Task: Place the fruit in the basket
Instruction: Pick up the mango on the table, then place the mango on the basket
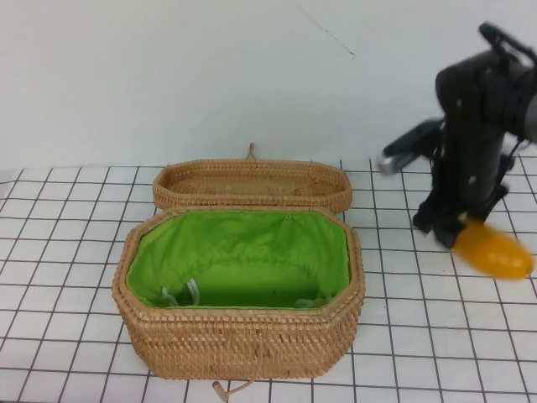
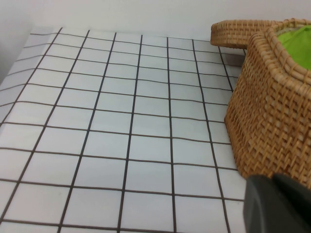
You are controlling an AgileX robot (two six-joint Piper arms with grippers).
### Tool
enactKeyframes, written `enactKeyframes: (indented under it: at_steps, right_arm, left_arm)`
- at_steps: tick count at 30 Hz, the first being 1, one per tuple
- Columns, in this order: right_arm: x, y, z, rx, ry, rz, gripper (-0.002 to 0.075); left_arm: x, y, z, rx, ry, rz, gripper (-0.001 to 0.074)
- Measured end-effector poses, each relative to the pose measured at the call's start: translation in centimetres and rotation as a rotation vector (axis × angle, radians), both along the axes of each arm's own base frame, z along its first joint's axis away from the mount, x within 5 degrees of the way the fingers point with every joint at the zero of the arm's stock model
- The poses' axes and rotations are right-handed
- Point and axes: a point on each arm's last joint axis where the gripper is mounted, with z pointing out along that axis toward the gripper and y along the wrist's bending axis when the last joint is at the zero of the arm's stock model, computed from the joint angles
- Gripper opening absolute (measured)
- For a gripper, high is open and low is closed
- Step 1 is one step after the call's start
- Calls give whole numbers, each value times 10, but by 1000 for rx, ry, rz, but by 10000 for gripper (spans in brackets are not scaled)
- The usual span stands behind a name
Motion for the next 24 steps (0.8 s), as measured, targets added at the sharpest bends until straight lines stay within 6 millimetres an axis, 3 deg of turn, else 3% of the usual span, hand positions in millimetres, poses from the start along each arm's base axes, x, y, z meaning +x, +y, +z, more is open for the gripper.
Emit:
enactKeyframes:
  at_steps: [8,13,17,20,24]
  right_arm:
    - [11,-11,89,-51,-312,-60,436]
    - [2,2,150,186,-421,-63,436]
    - [-12,28,183,494,-403,114,435]
    - [-27,58,194,699,-368,331,435]
    - [-51,101,197,760,-357,580,435]
  left_arm:
    - [0,0,0,0,0,0,1]
    - [0,0,0,0,0,0,1]
    - [0,0,0,0,0,0,1]
    - [0,0,0,0,0,0,1]
    - [0,0,0,0,0,0,1]
